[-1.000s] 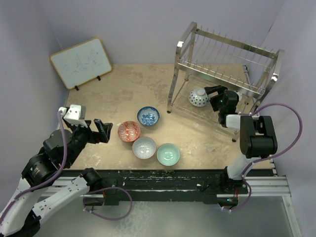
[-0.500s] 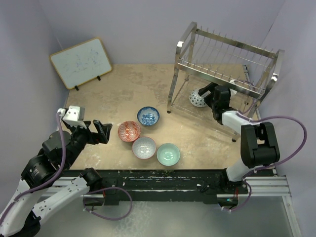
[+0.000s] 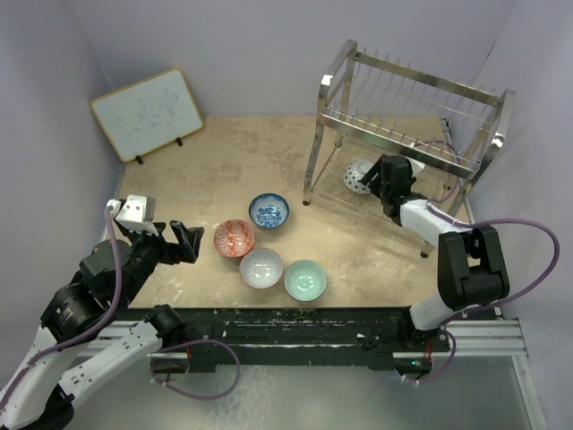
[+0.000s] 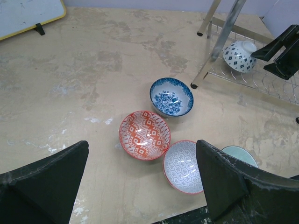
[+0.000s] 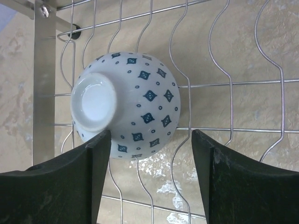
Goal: Load the bowls into the dish rack
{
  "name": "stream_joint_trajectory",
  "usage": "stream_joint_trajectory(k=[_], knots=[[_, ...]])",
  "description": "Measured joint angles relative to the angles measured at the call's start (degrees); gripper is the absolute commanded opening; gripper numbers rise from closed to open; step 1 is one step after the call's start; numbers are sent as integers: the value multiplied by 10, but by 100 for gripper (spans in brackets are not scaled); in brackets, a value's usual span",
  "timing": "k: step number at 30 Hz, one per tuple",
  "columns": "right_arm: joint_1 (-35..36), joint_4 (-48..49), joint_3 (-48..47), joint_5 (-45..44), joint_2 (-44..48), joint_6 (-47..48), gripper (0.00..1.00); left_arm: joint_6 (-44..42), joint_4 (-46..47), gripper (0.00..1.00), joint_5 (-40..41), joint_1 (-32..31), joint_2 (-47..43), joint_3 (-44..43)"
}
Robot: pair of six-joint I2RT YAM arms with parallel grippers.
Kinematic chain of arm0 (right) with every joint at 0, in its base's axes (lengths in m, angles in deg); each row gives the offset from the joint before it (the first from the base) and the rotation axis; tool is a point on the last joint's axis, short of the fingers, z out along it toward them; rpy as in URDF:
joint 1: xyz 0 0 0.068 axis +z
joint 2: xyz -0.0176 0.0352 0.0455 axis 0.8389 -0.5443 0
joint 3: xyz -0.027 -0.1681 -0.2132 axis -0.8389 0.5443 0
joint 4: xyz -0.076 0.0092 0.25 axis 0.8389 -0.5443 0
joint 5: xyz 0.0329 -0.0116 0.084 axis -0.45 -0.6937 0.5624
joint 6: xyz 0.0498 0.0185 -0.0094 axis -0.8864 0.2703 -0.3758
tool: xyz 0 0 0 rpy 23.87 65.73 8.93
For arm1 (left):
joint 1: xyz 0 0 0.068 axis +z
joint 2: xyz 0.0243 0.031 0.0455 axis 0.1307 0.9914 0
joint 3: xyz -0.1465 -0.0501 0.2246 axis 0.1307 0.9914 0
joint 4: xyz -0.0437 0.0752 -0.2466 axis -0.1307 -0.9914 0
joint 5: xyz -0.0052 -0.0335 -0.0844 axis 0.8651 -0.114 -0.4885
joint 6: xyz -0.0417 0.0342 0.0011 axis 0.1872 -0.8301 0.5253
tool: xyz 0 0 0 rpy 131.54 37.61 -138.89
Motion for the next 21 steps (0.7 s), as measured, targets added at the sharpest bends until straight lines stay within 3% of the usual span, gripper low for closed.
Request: stream_joint_trajectory(k=[9, 21], knots=[[0, 11, -13, 7, -16, 29, 63, 0, 0, 99, 2, 0, -8, 7], [0, 50, -116, 34, -117, 49, 57, -1, -3, 99, 13, 0, -12, 8]])
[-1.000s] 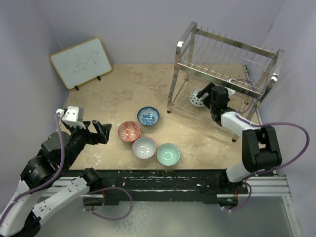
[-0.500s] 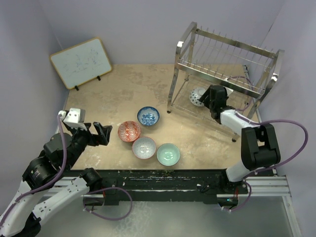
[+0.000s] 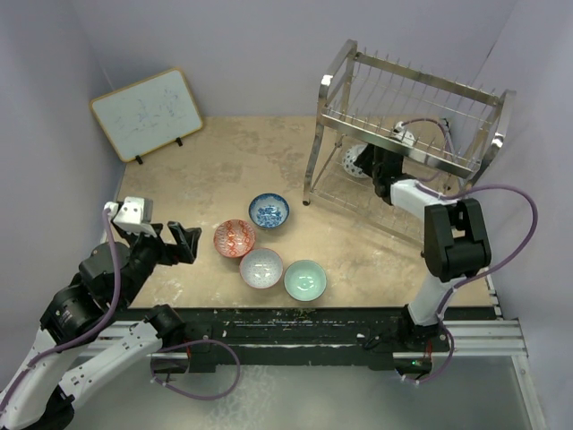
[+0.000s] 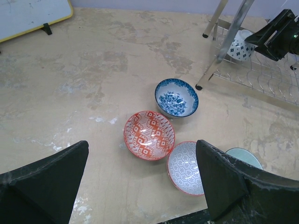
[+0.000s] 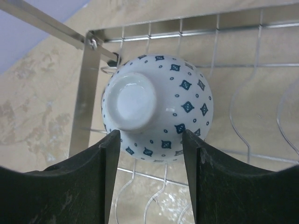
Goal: Load the bowls into the dish rack
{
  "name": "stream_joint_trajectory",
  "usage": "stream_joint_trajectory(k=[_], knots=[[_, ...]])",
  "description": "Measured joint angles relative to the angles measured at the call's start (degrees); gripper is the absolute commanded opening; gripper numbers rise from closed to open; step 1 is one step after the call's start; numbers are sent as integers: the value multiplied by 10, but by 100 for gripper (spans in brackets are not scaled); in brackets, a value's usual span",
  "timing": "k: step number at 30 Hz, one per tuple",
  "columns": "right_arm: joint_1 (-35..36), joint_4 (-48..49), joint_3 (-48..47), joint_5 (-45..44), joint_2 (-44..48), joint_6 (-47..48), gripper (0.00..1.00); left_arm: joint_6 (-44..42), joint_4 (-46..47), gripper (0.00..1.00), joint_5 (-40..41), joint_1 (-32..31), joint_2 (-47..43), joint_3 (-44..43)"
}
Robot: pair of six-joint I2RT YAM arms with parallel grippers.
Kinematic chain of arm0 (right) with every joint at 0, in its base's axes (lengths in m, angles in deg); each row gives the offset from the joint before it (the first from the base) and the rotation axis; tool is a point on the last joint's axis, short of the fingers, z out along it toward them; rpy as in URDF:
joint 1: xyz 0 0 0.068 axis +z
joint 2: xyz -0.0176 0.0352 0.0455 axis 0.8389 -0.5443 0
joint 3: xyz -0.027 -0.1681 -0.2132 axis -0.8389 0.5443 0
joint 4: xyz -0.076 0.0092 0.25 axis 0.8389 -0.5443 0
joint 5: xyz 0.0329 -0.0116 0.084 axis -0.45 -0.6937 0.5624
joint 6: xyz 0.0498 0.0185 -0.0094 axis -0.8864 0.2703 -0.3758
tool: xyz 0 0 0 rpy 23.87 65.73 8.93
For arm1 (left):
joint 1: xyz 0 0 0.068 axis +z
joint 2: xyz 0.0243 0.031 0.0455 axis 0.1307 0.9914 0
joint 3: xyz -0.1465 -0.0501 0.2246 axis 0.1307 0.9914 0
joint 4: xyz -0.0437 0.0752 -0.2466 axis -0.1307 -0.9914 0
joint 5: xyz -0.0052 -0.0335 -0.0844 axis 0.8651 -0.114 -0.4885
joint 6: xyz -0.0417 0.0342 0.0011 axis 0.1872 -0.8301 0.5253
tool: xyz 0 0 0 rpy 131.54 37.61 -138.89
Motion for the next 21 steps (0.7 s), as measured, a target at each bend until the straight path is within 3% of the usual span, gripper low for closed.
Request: stream_joint_trajectory(k=[15, 21], knots=[[0, 52, -87, 14, -99, 9, 55, 0, -15, 99, 16, 0, -7, 1], [2, 62, -89, 1, -105, 8, 62, 0, -18, 99, 17, 0, -9, 1]])
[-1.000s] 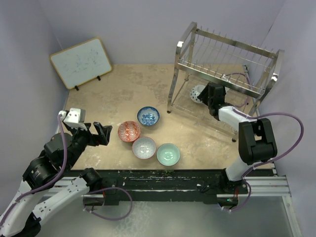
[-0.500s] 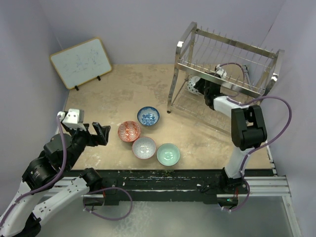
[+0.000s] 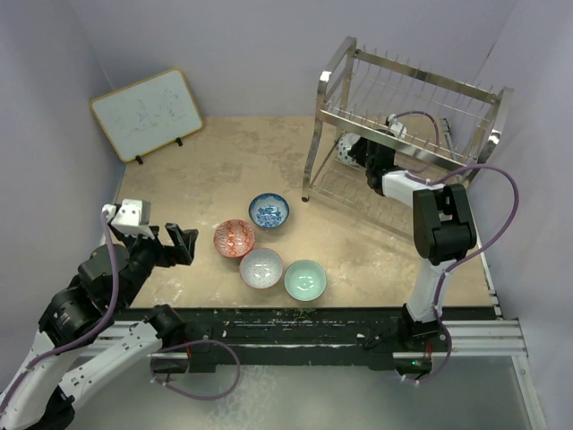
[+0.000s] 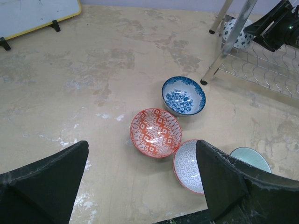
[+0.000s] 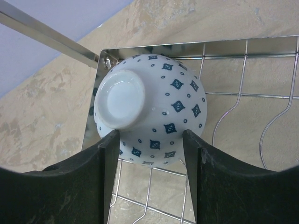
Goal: Load the bowls into the dish rack
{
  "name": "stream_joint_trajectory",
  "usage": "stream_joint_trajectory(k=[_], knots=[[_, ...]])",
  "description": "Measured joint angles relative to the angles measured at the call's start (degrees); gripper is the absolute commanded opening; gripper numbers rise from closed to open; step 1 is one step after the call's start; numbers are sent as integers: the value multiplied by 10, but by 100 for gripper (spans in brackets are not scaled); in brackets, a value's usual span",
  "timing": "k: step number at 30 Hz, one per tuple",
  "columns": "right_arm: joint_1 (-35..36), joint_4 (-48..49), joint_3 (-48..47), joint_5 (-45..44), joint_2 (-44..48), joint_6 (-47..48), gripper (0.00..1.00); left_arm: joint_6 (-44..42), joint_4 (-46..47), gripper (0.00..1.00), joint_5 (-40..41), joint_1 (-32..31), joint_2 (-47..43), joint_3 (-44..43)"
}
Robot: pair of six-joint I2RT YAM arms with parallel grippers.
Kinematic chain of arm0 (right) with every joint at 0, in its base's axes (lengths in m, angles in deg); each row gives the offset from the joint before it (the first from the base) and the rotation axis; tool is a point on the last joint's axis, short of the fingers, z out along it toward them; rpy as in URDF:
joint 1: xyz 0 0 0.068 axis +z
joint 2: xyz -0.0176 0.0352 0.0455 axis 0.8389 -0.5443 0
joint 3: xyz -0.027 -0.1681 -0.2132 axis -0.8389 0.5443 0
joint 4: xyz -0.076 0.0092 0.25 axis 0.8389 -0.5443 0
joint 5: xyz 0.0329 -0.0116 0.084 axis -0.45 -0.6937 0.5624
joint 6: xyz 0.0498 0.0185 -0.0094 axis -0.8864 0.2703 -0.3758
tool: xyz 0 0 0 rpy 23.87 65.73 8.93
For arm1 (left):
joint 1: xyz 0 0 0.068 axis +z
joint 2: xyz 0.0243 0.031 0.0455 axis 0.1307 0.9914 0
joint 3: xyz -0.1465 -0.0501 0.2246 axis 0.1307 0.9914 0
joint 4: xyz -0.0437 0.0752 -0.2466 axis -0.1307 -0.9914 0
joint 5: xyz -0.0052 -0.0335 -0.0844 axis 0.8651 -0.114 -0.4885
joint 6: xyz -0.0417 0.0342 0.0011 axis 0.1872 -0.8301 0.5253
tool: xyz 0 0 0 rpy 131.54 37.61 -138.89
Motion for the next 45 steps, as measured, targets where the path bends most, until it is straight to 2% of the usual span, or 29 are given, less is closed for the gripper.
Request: stream_joint_trajectory(k=[3, 7, 17, 28, 34, 38, 45], knots=[[1, 0, 0, -6, 0, 3, 70, 0, -1, 99, 1, 0, -2, 0], [2, -1, 8, -7, 9, 10, 74, 0, -1, 99, 2, 0, -2, 0], [17, -19, 93, 11, 137, 14, 76, 3, -6, 99, 10, 0, -2, -1], [99, -85, 250, 31, 294, 1, 78, 26, -10, 99, 14, 0, 9, -5], [113, -109, 304, 44, 356, -14, 78, 31, -10, 99, 14, 0, 10, -5], [163, -137, 325, 50, 398, -17, 78, 33, -10, 99, 12, 0, 11, -5], [268, -212, 370, 56, 537, -40, 76, 41, -10, 99, 13, 0, 24, -5]])
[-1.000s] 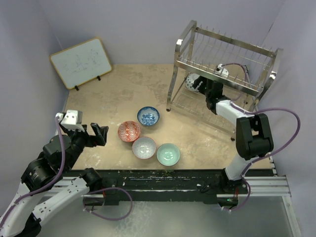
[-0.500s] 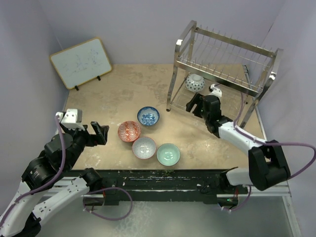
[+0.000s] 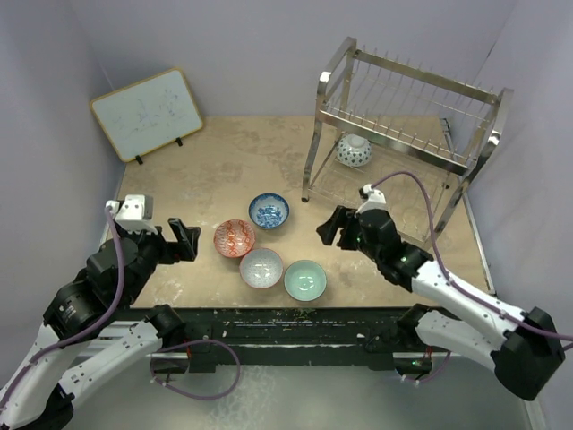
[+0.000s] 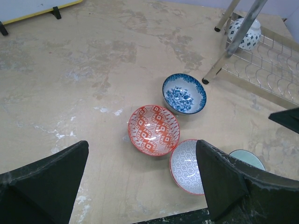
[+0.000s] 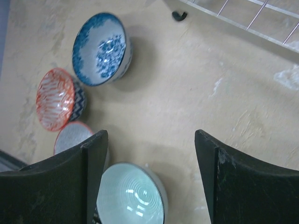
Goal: Load the bowls into the dish rack
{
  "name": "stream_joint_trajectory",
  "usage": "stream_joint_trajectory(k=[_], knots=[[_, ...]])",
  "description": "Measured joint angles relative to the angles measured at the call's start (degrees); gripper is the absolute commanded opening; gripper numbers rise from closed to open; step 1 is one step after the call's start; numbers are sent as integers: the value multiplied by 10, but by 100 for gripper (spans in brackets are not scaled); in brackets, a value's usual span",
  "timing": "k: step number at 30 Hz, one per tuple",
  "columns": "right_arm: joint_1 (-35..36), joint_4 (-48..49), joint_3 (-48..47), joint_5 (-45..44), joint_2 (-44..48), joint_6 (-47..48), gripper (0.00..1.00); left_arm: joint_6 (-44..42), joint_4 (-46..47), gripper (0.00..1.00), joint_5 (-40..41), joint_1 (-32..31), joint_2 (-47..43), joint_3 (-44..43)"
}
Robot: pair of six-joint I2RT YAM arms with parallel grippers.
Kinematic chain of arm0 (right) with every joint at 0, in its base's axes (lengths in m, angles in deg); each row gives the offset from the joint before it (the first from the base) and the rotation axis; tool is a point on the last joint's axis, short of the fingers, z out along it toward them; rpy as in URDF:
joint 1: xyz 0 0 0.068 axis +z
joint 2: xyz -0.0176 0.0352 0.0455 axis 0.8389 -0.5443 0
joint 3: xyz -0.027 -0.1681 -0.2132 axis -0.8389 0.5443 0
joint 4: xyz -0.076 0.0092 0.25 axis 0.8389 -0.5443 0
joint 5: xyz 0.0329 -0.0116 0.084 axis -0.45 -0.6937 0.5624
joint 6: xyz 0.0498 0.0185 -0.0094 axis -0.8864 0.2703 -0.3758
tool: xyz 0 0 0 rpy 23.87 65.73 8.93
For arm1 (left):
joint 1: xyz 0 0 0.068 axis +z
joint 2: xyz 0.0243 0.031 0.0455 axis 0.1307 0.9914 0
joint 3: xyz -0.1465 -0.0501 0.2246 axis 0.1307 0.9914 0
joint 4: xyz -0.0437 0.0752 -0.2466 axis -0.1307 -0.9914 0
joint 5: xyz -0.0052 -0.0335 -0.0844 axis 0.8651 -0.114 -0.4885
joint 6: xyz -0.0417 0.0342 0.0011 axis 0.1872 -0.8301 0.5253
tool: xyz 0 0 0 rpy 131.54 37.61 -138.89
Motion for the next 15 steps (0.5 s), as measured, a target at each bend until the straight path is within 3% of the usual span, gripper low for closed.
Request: stream_joint_trajectory(k=[8, 15], knots=[[144, -93, 12, -31, 79, -43, 74, 0, 0, 99, 1, 0, 7, 0], [321, -146, -26, -109, -18, -94, 76, 4, 0, 99, 2, 0, 7, 0]])
